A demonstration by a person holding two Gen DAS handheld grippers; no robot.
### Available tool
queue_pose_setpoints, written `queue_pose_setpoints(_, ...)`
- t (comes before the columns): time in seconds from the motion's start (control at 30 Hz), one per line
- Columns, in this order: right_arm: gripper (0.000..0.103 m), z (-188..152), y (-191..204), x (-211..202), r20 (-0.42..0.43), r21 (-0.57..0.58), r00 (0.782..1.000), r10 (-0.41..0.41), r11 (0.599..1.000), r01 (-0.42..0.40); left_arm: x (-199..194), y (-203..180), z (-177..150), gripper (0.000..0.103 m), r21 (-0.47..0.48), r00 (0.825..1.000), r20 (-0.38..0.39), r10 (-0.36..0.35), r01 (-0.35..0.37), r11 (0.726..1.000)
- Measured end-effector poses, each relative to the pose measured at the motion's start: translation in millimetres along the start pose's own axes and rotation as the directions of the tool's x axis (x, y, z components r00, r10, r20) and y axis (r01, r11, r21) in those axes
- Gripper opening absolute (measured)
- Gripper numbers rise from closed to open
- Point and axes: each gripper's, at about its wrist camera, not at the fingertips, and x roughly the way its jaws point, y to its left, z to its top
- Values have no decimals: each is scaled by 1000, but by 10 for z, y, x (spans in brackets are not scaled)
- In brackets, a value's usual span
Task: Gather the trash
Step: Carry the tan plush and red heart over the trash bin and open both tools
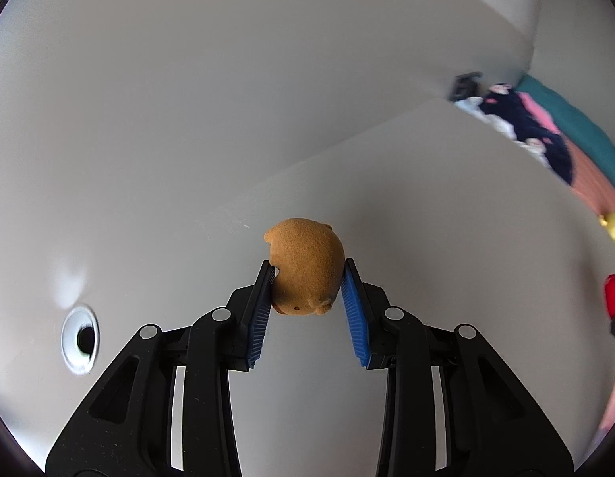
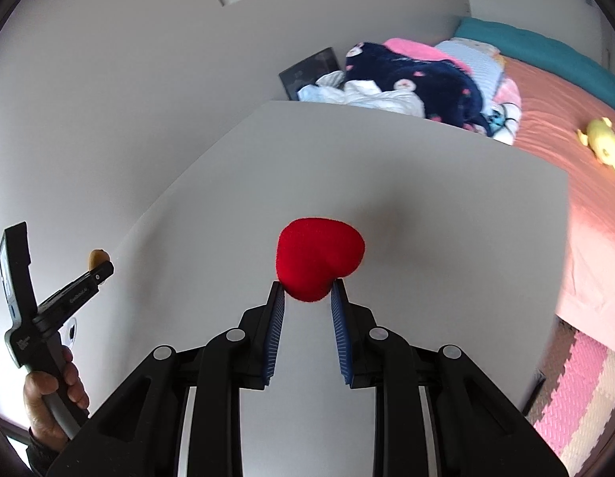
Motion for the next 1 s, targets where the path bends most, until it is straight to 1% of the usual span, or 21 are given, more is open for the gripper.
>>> queue_pose_setpoints(0.07, 26, -96, -63, -157, 5, 10, 1000, 0, 1000, 0, -170, -120, -65, 34, 28, 1000, 10, -26, 25, 999)
queue_pose_setpoints(0.2, 26, -334, -276, -531, 25, 55, 1000, -12, 998, 10, -437, -439, -237, 34, 71, 996, 4, -84, 84, 994)
queue_pose_setpoints(0.33, 26, -545, -531, -828, 39, 97, 999, -26, 995, 22, -732, -831, -440, 34, 134, 989, 5, -145, 143, 981)
queue_pose_setpoints(0.47, 26, -711, -788, -1104, 67, 123, 997, -46, 992, 37, -927, -1235, -544, 34, 191, 981, 11, -192, 186, 964)
queue_pose_setpoints(0.63, 26, -909, -1107, -1377, 97, 158, 993, -63, 986, 47, -1178, -1793, -716, 34, 283, 968, 10, -253, 239, 929)
queue_pose_setpoints(0.73, 26, -985, -1273, -1481, 108, 174, 991, -74, 983, 54, -1304, -2067, -829, 34, 317, 959, -1, -284, 270, 909)
queue_pose_setpoints(0.9, 26, -1134, -1534, -1684, 125, 207, 987, -98, 976, 70, -1442, -2520, -970, 34, 377, 947, -10, -322, 302, 876)
queue_pose_setpoints(1.0, 26, -1213, -1728, -1801, 131, 230, 984, -120, 969, 88, -1539, -2747, -1115, 34, 417, 939, -21, -343, 320, 851)
